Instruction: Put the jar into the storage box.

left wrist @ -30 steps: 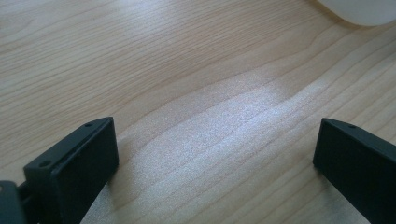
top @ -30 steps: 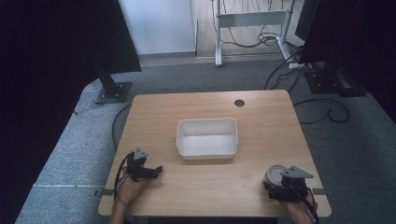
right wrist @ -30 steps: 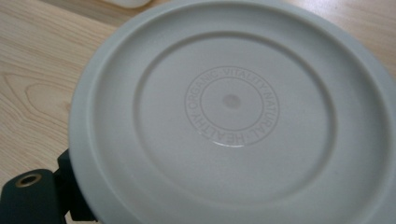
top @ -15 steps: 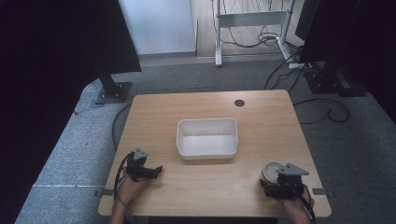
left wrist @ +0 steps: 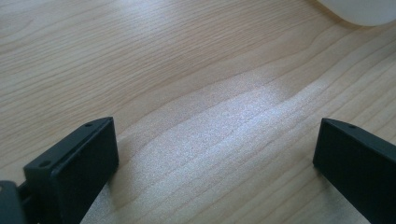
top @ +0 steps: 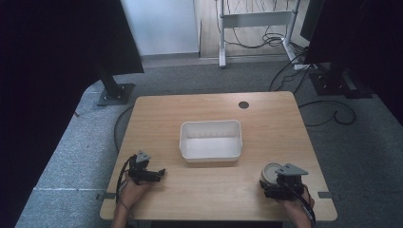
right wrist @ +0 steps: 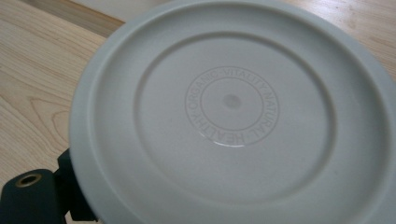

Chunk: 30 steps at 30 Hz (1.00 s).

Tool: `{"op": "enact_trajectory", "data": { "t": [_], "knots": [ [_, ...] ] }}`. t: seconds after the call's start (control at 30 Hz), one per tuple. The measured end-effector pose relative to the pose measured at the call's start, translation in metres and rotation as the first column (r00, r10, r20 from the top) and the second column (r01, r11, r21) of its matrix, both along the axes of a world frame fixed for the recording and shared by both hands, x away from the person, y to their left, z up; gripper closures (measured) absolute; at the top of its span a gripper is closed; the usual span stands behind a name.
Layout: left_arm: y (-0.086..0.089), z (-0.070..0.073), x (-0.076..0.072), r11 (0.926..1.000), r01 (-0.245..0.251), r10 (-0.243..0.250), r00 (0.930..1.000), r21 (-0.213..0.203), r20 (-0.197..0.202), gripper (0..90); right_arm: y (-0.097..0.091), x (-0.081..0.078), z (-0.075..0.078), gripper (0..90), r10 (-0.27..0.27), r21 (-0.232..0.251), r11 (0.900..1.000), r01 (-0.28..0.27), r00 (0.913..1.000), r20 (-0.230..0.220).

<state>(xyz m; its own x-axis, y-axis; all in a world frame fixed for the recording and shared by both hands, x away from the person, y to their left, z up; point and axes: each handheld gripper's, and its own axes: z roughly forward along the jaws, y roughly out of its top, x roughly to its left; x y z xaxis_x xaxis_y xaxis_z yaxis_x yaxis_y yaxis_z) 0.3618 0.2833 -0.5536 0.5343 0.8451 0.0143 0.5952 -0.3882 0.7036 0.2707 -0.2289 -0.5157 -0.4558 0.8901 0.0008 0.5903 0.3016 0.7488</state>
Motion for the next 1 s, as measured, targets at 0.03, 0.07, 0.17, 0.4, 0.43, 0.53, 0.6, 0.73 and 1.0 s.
{"op": "enact_trajectory", "data": {
  "t": [0.03,0.07,0.17,0.4,0.43,0.53,0.6,0.73,1.0],
  "knots": [
    [0.000,0.000,0.000,1.0000,0.000,0.000,1.0000,0.000,0.000,0.0,0.001,0.001,0.000,9.3,0.001,-0.001,1.0000,-0.001,1.0000,0.000],
    [0.000,0.000,0.000,1.0000,0.001,-0.001,1.0000,0.000,0.000,0.0,0.002,0.001,0.000,9.3,0.002,-0.001,1.0000,-0.002,1.0000,0.002],
    [0.000,0.000,0.000,1.0000,0.001,-0.001,1.0000,0.000,0.000,0.0,0.005,0.003,0.001,9.4,0.007,-0.001,1.0000,-0.007,1.0000,0.002],
    [0.000,0.000,0.000,1.0000,0.001,-0.001,1.0000,0.000,0.000,0.0,0.013,0.006,0.004,9.3,0.023,-0.005,0.9997,-0.023,0.9997,0.007],
    [0.000,0.000,0.000,1.0000,0.001,-0.001,1.0000,0.000,0.000,0.0,0.015,0.006,0.004,9.4,0.026,-0.006,0.9996,-0.026,0.9996,0.008],
    [0.000,0.000,0.000,1.0000,0.001,-0.001,1.0000,0.000,0.000,0.0,0.019,0.008,0.004,9.4,0.035,-0.007,0.9994,-0.035,0.9994,0.008],
    [0.000,0.000,0.000,1.0000,0.001,-0.001,1.0000,0.000,0.000,0.0,0.022,0.010,0.004,9.4,0.040,-0.008,0.9992,-0.040,0.9992,0.009],
    [0.000,0.000,0.000,1.0000,0.001,-0.001,1.0000,0.000,0.000,0.0,0.028,0.013,0.006,9.4,0.049,-0.006,0.9988,-0.049,0.9987,0.013],
    [0.000,0.000,0.000,1.0000,0.001,-0.001,1.0000,0.000,0.000,0.0,0.042,0.019,0.008,9.4,0.074,-0.007,0.9972,-0.074,0.9971,0.019]
  ]
}}
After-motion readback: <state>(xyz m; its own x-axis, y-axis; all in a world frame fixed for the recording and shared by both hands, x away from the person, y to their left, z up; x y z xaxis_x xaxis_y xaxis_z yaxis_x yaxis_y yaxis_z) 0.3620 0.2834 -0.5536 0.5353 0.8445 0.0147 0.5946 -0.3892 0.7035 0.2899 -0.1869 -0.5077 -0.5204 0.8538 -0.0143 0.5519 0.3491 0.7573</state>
